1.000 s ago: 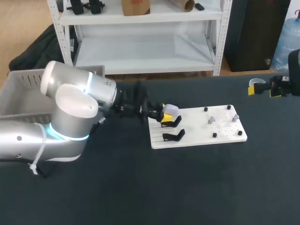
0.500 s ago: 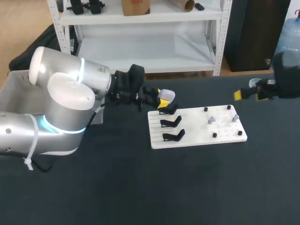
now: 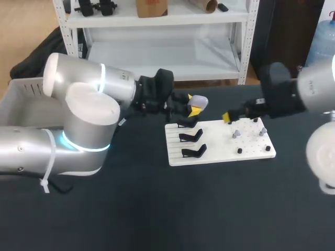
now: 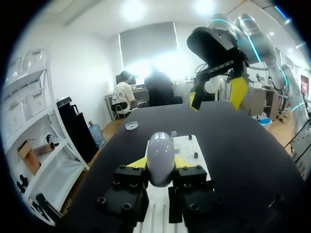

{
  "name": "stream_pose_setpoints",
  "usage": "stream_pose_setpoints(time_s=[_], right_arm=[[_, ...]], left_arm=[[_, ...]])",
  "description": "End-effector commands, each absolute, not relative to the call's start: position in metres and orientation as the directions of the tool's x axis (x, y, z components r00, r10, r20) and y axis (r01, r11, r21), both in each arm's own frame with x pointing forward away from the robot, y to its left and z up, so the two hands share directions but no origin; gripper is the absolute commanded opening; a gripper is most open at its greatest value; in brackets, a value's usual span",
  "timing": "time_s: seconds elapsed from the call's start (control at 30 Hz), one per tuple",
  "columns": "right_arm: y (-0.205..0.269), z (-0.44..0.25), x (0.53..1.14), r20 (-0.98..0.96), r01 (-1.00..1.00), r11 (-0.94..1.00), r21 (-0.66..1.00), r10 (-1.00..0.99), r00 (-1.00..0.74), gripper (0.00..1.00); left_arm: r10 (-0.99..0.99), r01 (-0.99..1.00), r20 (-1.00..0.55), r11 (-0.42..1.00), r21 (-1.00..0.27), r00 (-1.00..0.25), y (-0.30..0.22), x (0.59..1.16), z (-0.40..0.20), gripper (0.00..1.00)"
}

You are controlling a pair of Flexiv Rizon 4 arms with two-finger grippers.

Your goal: Pick up each earbud case from the left stands, insert the matching earbuds, close the lid, and place the case in the box.

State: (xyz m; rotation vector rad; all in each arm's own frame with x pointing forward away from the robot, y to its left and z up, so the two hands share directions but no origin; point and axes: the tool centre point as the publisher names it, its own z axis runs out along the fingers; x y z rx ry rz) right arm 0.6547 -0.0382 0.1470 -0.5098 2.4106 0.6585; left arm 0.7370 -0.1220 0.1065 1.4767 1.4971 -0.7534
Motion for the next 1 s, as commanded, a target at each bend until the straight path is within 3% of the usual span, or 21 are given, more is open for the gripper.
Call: stream_pose_setpoints(time_s=[0.03,1.0], right_arm=[[-0.020,0.142,0.666,-0.613,-0.483,0.814,0.321,-0.210,-0.761,1.00],[-0.009,0.141,0.694,-0.592,-0.467,0.826,0.315,-0.214,-0.777,1.00]], left_arm=[[0.465,0.980,-0.880,0.109,0.168,0.099,-0.131,0.731,0.109,0.00],[0.400,0.979,-0.901,0.037,0.198,0.167,-0.130,0.698,0.118,0.00]])
